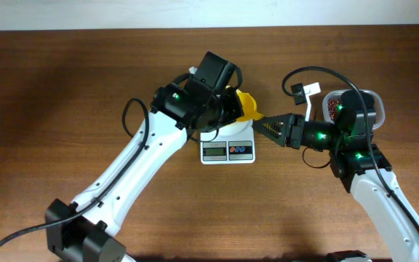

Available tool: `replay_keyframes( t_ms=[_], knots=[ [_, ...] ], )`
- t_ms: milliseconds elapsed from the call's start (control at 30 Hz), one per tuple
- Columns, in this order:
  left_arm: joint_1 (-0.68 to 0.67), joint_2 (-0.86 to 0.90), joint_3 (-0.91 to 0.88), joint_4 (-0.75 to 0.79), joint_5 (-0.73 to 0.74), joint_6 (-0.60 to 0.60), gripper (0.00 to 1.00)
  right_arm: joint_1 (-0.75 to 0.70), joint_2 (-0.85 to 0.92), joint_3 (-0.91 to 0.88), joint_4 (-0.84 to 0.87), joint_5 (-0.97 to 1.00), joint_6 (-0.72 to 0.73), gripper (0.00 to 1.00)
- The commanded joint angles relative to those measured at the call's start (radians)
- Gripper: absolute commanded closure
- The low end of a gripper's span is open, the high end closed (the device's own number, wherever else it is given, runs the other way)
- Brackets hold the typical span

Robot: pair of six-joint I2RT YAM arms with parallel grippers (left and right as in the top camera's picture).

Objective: Scoop item into bowl and weigh 50g on scale
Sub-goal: 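Carry the scoop over the scale and extend the right gripper toward it, then grasp the scoop handle with the right gripper and release the left gripper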

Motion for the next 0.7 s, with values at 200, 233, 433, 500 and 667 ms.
replay_keyframes(
  t_ms=[200, 233, 433, 500, 667],
  knots=[
    [-0.037, -0.02, 0.014, 0.016, -0.006, -0.014, 1.0, 0.007, 0.006, 0.018, 0.004, -0.023, -0.012, 0.62],
    [-0.037, -0.02, 0.014, 0.016, -0.007, -0.014, 1.0, 0.007, 0.006, 0.018, 0.004, -0.022, -0.012, 0.62],
    [-0.037, -0.02, 0.014, 0.015, -0.008, -0.128, 1.0, 0.007, 0.006, 0.018, 0.003, 0.016, -0.011, 0.53],
    [-0.037, -0.02, 0.014, 0.012, -0.011, -0.178, 1.0, 0.007, 0.006, 0.018, 0.004, 0.039, -0.011, 0.53],
    [-0.037, -0.02, 0.014, -0.001, -0.053, -0.303, 1.0, 0.007, 0.006, 0.018, 0.004, 0.108, 0.023, 0.53]
  ],
)
